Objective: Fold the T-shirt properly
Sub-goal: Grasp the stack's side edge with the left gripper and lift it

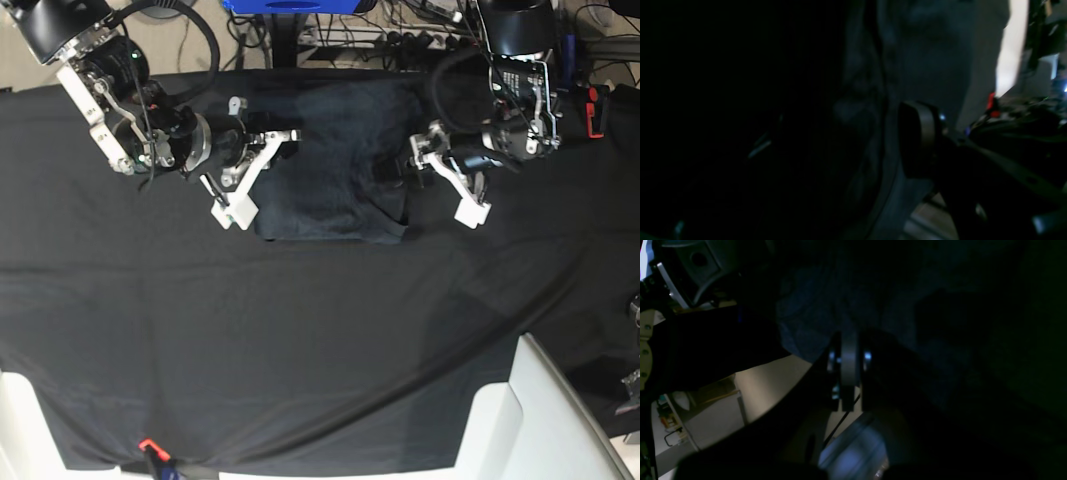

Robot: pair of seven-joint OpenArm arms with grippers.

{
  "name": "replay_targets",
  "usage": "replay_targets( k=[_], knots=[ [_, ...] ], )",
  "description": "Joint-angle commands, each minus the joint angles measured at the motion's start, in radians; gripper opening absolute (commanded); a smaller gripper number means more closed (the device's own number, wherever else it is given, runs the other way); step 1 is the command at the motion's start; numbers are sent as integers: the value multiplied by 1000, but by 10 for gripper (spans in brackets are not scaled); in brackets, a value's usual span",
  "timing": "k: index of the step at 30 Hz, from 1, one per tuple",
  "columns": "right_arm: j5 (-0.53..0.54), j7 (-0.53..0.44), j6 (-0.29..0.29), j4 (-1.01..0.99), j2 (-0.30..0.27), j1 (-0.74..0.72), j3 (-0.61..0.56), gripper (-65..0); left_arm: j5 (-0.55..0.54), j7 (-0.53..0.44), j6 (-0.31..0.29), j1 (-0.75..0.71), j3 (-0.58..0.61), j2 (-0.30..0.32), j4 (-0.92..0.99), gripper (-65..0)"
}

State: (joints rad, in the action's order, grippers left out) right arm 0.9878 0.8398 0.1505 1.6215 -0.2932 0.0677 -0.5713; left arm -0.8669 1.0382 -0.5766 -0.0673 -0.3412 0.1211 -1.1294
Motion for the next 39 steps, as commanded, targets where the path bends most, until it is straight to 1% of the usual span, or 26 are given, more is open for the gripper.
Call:
replay_targets(
  k=[1,6,15,16,18,22,23,26,29,31,35,37,38,39],
  knots=[
    [13,-6,-2,20,1,-7,6,-623,22,3,4,7,26,2,15,-239],
    [13,-6,-2,20,1,-7,6,-623,22,-39,4,24,72,1,85,-239],
    [13,-6,-2,20,1,-7,6,-623,27,-39,4,24,72,-41,98,-247],
    [13,-6,-2,20,1,-7,6,-623,27,-39,4,24,72,-41,98,-272],
    [13,-6,-2,20,1,-7,6,-624,28,-40,4,24,72,-41,98,-374],
    [13,-6,-2,20,1,-6,6,-624,28,-40,4,25,72,-41,98,-638],
    [13,-6,-2,20,1,-6,6,-624,28,-40,4,25,72,-41,98,-650],
    [13,-7,-2,20,1,-7,6,-626,28,-37,4,25,78,-41,90,-650],
    [9,-9,-2,20,1,-10,7,-627,25,-37,5,30,155,-33,76,-650],
    [7,-12,-2,20,1,-13,9,-627,25,-35,7,31,182,-33,50,-650],
    [9,-64,-2,20,-1,11,86,-627,25,-32,8,28,202,-33,-5,-650],
    [6,-73,-2,18,-5,24,142,-627,25,-25,13,30,202,-33,-15,-650],
    [6,-76,-2,18,-5,36,176,-627,27,-2,31,34,201,-31,-13,-650],
    [6,-76,-2,18,-5,45,216,-627,27,15,63,37,201,-31,-16,-650]
  ],
)
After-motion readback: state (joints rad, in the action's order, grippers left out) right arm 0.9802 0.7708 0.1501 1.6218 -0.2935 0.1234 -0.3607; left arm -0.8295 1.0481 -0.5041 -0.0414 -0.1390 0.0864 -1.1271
